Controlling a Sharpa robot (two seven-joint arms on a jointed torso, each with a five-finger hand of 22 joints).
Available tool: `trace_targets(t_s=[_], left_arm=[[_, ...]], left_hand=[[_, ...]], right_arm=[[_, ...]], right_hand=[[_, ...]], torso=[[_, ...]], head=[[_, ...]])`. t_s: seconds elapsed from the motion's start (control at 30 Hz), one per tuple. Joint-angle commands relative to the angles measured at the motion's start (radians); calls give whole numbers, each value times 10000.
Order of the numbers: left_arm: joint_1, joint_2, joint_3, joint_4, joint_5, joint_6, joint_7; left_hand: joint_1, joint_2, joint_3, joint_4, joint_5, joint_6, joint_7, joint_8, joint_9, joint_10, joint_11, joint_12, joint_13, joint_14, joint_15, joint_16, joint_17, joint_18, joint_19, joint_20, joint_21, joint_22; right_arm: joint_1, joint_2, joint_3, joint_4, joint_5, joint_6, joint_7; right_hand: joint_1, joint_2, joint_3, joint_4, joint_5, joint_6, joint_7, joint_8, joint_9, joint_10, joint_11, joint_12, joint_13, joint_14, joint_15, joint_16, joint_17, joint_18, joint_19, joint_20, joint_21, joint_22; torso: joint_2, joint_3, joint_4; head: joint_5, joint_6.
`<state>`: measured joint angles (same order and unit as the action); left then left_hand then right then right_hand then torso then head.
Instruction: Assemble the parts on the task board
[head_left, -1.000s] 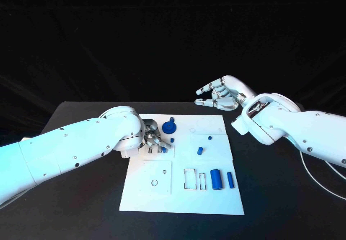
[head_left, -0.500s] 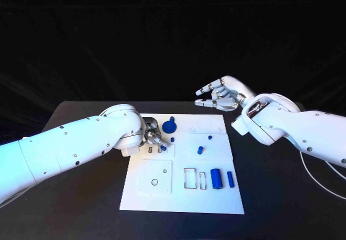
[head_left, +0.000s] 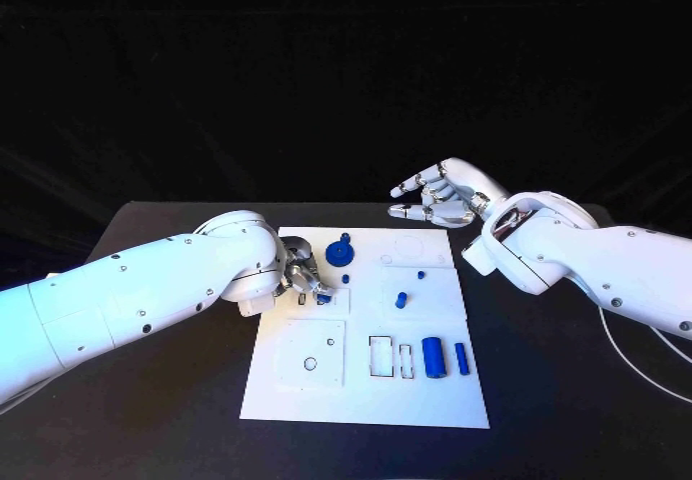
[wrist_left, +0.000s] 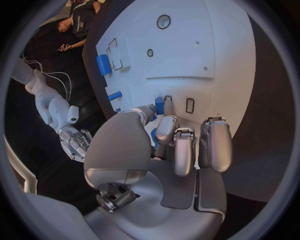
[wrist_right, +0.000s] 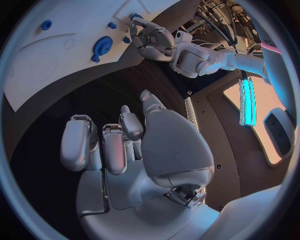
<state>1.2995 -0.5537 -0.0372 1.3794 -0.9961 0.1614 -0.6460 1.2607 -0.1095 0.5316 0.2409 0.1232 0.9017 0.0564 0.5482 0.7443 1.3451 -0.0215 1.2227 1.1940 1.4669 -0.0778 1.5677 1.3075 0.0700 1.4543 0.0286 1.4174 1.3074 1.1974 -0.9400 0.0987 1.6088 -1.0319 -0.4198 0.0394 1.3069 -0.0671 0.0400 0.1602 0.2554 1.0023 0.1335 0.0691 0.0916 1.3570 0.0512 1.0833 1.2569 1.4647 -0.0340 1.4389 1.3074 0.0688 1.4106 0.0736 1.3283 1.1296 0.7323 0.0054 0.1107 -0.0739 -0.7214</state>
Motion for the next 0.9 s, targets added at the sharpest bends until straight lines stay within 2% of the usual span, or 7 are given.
trace_targets(t_s=[0.03,0.27,0.4,0.53,0.8,0.9], left_arm=[[-3,-127,5,168,414,-571,102],[-30,-435,10,495,466,-888,120],[-68,-553,10,600,368,-994,121],[-134,-573,7,630,205,-1084,119],[-279,-515,-1,572,-234,-1120,73],[-306,-508,-3,571,-339,-1136,52]], left_hand=[[-145,-33,1693,-1619,6,41,-19,65,49,52,30,-45,-1,1039,19,31,2633,-155,-20,70,-28,417],[-338,-118,1955,-1803,26,48,-31,120,156,171,16,103,143,1039,5,31,2633,-196,79,59,91,594],[-363,-131,1989,-1833,32,49,-33,126,171,191,13,129,168,1039,2,31,2633,-205,103,56,121,636],[-372,-135,2001,-1844,34,50,-34,129,176,202,12,143,182,1039,1,31,2633,-210,115,55,135,656],[-399,-141,2028,-1864,37,52,-35,134,189,217,11,161,197,1039,-1,31,2633,-214,125,53,147,674],[-407,-141,2035,-1868,38,52,-35,135,193,218,10,161,195,1039,-2,31,2633,-214,127,52,149,676]], right_arm=[[-12,7,0,-21,-81,112,84],[-16,1,-3,-59,19,-320,316],[-17,-16,-4,-75,109,-527,428],[-18,-42,-4,-30,146,-616,479],[-18,-76,-3,53,180,-633,500],[-18,-83,-3,56,200,-625,492]], right_hand=[[-18,77,-56,8,60,75,-1,36,16,-12,-62,10,-22,659,21,-62,875,171,7,-39,-71,-28],[89,120,-71,-25,303,56,5,15,20,-49,-61,-39,-63,647,19,-112,830,175,-4,-42,-100,-59],[128,131,-81,-37,393,42,11,5,20,-92,-58,-115,-116,630,21,-171,767,181,-20,-41,-129,-99],[137,135,-84,-38,421,39,12,3,20,-103,-57,-134,-129,626,22,-183,754,184,-27,-41,-141,-117],[149,141,-87,-41,451,36,14,0,20,-121,-56,-166,-152,623,23,-197,741,189,-37,-40,-158,-144],[149,141,-87,-41,451,36,14,0,20,-121,-56,-166,-152,623,23,-197,741,189,-37,-40,-158,-144]], torso=[[12,-1,4],[13,8,-1],[16,-3,17],[26,1,25],[25,-5,-18],[22,-2,-14]], head=[[-2,18],[18,81],[-17,87],[-1,91],[27,46],[30,45]])
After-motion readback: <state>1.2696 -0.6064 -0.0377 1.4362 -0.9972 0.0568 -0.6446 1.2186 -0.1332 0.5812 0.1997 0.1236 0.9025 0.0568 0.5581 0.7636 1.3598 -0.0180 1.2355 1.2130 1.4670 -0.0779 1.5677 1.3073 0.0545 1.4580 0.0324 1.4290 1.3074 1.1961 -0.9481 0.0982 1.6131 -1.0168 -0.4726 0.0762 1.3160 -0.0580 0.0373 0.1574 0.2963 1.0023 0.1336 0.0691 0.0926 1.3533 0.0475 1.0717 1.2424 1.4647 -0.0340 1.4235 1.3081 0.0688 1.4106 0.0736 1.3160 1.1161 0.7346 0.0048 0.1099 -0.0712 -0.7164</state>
